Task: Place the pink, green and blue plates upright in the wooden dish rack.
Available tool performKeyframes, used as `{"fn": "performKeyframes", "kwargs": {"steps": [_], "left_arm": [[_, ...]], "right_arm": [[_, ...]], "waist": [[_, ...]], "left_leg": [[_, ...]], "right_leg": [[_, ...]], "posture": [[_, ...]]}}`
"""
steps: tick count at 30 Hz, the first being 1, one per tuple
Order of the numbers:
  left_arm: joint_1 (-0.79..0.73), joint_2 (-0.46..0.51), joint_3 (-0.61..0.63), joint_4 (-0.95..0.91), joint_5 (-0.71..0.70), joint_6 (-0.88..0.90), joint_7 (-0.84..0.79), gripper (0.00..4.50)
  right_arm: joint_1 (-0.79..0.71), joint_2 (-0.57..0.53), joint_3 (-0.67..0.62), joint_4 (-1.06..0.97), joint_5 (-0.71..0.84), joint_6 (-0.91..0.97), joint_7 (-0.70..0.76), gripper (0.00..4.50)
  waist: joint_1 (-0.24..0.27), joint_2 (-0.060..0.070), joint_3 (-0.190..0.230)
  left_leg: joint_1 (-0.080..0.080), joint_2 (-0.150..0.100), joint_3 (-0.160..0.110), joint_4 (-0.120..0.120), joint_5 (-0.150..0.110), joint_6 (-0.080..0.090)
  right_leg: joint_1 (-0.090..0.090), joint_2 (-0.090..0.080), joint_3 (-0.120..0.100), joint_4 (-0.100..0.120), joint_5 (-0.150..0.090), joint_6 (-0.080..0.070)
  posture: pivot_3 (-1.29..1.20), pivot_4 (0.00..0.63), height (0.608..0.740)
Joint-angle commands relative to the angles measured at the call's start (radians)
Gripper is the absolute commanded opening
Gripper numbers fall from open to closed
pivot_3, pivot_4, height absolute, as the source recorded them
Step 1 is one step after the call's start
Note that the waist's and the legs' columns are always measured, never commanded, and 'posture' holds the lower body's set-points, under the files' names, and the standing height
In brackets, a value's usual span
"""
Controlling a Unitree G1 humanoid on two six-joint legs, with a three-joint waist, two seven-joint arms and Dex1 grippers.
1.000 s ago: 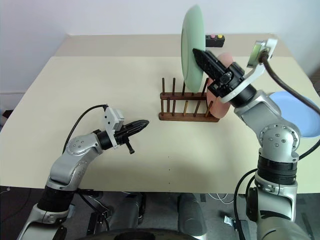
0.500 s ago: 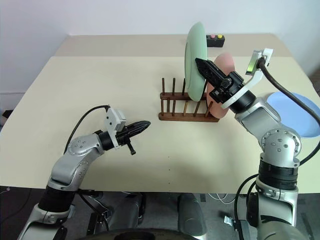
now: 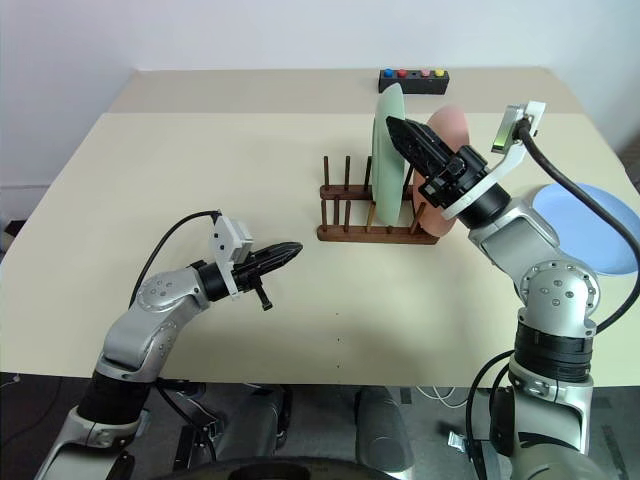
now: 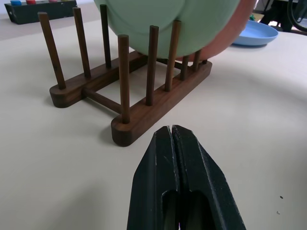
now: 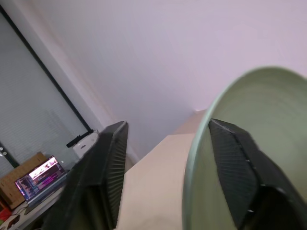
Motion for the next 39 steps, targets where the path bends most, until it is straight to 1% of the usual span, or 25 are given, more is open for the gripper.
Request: {"fn": "performKeyframes", "kwargs": {"steps": [1, 9, 23, 30, 35, 39], "left_arm": [[-0.009, 0.002, 0.004, -0.034, -0.013, 0.0, -0.002, 0.0], [-0.01, -0.001, 0.005, -0.035, -0.013, 0.005, 0.0, 0.0], [-0.013, -0.004, -0.002, -0.028, -0.009, 0.003, 0.0, 0.0], [-0.014, -0.006, -0.006, -0.03, -0.011, 0.006, 0.002, 0.0], [-0.01, 0.002, -0.029, -0.034, -0.007, 0.008, -0.018, 0.0], [-0.02, -0.006, -0.039, -0.024, -0.009, 0.006, -0.028, 0.0]], "right_arm": [[-0.011, -0.003, -0.021, -0.037, -0.004, -0.013, 0.011, 2.41], [-0.027, -0.014, -0.02, -0.047, -0.065, -0.034, 0.031, 2.41], [-0.008, -0.1, -0.051, -0.088, -0.14, -0.023, 0.067, 2.41], [-0.008, -0.151, -0.095, -0.098, -0.189, -0.054, 0.116, 2.41], [0.002, -0.373, -0.245, 0.066, -0.355, -0.117, 0.19, 2.41], [0.064, -0.498, -0.277, 0.216, -0.526, -0.165, 0.23, 2.41]], "waist": [[0.0, 0.0, 0.0], [0.0, 0.0, 0.0], [0.001, 0.0, 0.0], [0.002, 0.0, 0.0], [0.011, -0.001, 0.0], [0.006, -0.001, 0.0]], "left_leg": [[0.0, 0.0, 0.0, 0.0, 0.0, 0.0], [0.0, 0.0, 0.0, 0.0, 0.0, 0.0], [0.0, 0.0, 0.0, 0.0, 0.0, 0.0], [-0.001, 0.0, 0.0, 0.0, 0.0, 0.0], [-0.004, 0.0, 0.0, 0.001, 0.0, 0.0], [-0.004, 0.0, 0.0, 0.001, 0.0, 0.0]], "right_leg": [[0.0, 0.0, 0.0, 0.0, 0.0, 0.0], [0.0, 0.0, 0.0, 0.0, 0.0, 0.0], [0.0, 0.0, 0.0, 0.0, -0.001, -0.002], [-0.001, 0.0, 0.0, -0.001, -0.001, -0.002], [-0.001, 0.0, -0.001, -0.002, -0.001, -0.002], [-0.001, 0.0, -0.001, -0.003, -0.002, -0.003]], "posture": [[0.0, 0.15, 0.734], [0.0, 0.15, 0.734], [0.0, 0.15, 0.734], [0.0, 0.15, 0.734], [0.0, 0.15, 0.734], [0.0, 0.15, 0.734]]}}
